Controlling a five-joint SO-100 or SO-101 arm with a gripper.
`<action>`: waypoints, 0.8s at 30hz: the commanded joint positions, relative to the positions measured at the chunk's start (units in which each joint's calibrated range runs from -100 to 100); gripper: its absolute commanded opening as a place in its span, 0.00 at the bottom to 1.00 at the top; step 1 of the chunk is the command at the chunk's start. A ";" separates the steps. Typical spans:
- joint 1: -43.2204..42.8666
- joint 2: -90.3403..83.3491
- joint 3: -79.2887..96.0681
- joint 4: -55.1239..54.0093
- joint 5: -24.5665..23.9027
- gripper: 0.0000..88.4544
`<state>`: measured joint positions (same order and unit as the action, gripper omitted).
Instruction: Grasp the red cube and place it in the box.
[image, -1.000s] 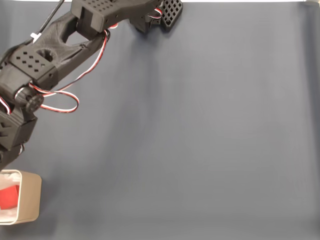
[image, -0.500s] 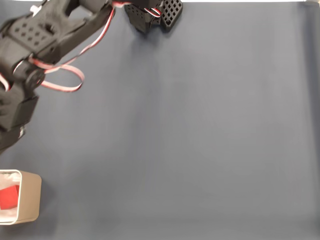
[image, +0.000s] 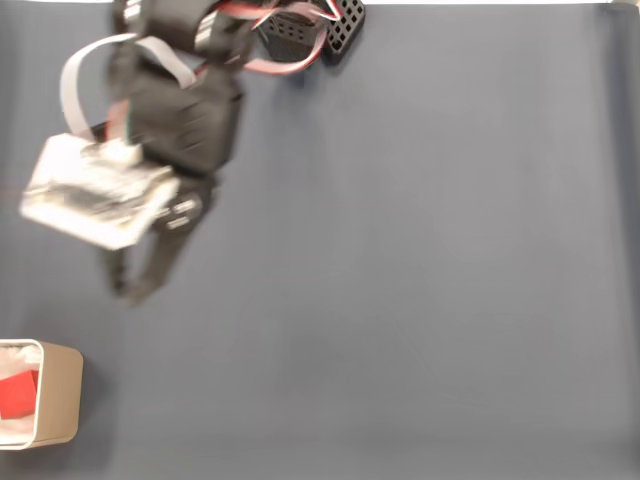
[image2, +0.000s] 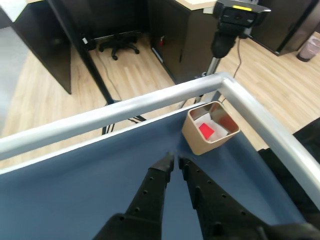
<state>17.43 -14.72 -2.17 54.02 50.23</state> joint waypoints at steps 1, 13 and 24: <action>-4.51 -11.19 6.91 -1.39 -0.44 0.00; -14.81 -33.29 33.01 -3.85 -1.07 0.00; -17.15 -56.34 66.77 -8.44 -1.12 0.00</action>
<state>0.96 -64.48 58.32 47.10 49.35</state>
